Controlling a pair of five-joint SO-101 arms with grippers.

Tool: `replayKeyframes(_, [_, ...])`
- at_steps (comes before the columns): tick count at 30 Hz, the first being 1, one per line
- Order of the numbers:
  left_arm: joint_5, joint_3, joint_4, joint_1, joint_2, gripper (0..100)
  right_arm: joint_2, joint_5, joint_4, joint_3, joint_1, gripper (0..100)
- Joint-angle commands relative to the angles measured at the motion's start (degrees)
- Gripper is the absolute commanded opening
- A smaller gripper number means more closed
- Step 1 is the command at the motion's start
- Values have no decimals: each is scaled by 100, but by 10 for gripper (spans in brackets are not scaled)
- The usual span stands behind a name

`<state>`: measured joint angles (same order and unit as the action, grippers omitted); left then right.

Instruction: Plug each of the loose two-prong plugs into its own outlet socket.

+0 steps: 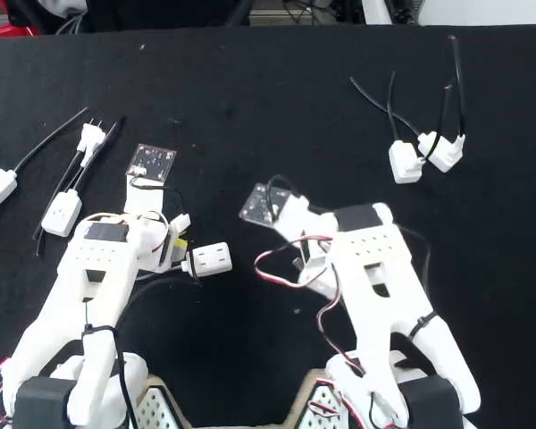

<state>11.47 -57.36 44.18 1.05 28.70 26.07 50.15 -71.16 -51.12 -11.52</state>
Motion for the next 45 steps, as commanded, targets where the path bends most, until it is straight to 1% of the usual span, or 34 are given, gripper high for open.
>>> replayKeyframes(1, [-62,215,-53,-75,62,241,84,-26,800,-497,79,213])
replayKeyframes(3, [-62,215,-53,-75,62,241,84,-290,1433,-866,70,214])
replayKeyframes(6, [-62,207,-53,-75,62,241,84,-413,2040,-1209,70,213])
replayKeyframes(11, [-62,207,-53,-75,70,241,66,-396,2470,-1420,70,211])
replayKeyframes(15, [-62,207,-53,-75,70,241,-356,-387,2690,-1393,79,210])
replayKeyframes(16, [-62,207,-53,-75,70,241,-479,-387,2778,-1367,88,194])
replayKeyframes(17, [-62,207,-53,-75,70,241,-576,-404,2804,-1288,105,158])
replayKeyframes(19, [-62,207,-53,-75,70,241,-681,-431,2796,-1103,114,30])
replayKeyframes(20, [-62,198,-53,-75,70,241,-664,-440,2743,-1024,114,5])
replayKeyframes(21, [-62,198,-44,-75,70,241,-602,-440,2585,-936,132,31])
replayKeyframes(23, [-62,198,-44,-75,70,241,-374,-440,2075,-655,123,9])
replayKeyframes(27, [-62,233,-44,-75,70,241,347,-826,914,13,88,11])
replayKeyframes(30, [-62,242,-44,-75,70,241,760,-1169,809,189,-158,11])
replayKeyframes(33, [-246,268,0,-13,97,241,866,-1697,1310,180,-747,11])
replayKeyframes(36, [-695,391,220,242,404,241,664,-2426,2251,57,-1371,11])
replayKeyframes(41, [-1222,171,352,611,1486,241,-84,-3376,4158,-330,-2013,11])
replayKeyframes(43, [-1371,-57,246,681,1934,241,-312,-3763,4668,-470,-2233,11])
replayKeyframes(45, [-1512,-321,70,681,2347,241,-391,-4000,4905,-576,-2479,11])
